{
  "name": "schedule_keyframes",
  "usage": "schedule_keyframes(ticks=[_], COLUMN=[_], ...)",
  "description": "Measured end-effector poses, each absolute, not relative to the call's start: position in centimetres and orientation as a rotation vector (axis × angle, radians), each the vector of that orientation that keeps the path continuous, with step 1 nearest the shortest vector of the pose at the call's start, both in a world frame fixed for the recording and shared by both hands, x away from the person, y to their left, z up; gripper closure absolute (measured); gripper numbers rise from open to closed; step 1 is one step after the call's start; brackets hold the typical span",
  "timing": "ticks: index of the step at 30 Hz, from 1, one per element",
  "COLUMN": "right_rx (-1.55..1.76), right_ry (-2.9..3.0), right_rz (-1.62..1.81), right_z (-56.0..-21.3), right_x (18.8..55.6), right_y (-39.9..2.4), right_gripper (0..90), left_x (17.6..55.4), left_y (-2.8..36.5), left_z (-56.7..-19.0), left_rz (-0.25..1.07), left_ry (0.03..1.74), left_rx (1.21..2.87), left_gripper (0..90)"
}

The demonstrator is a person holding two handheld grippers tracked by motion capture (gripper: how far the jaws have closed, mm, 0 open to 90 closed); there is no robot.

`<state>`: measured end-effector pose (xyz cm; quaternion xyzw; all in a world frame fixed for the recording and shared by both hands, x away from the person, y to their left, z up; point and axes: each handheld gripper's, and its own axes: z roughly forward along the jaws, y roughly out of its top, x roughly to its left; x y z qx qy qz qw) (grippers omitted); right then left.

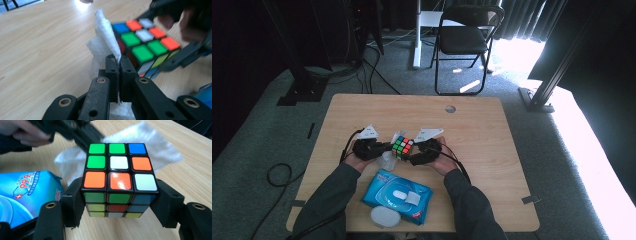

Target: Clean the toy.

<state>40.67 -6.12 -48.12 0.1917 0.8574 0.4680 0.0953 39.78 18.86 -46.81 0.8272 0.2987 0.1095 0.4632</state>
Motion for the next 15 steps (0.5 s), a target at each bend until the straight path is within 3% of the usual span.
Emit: schedule_keyframes(ticks=[15], right_rx=[0.548], right_ry=[2.577], right_rz=[1.344], right_z=[-48.7], right_x=[40.5], right_y=[-5.7], right_gripper=[34.4], left_x=[39.3], left_y=[19.7], left_z=[-44.0], left_rz=[0.224], left_ry=[0.674], left_rx=[1.858], left_gripper=[87.4])
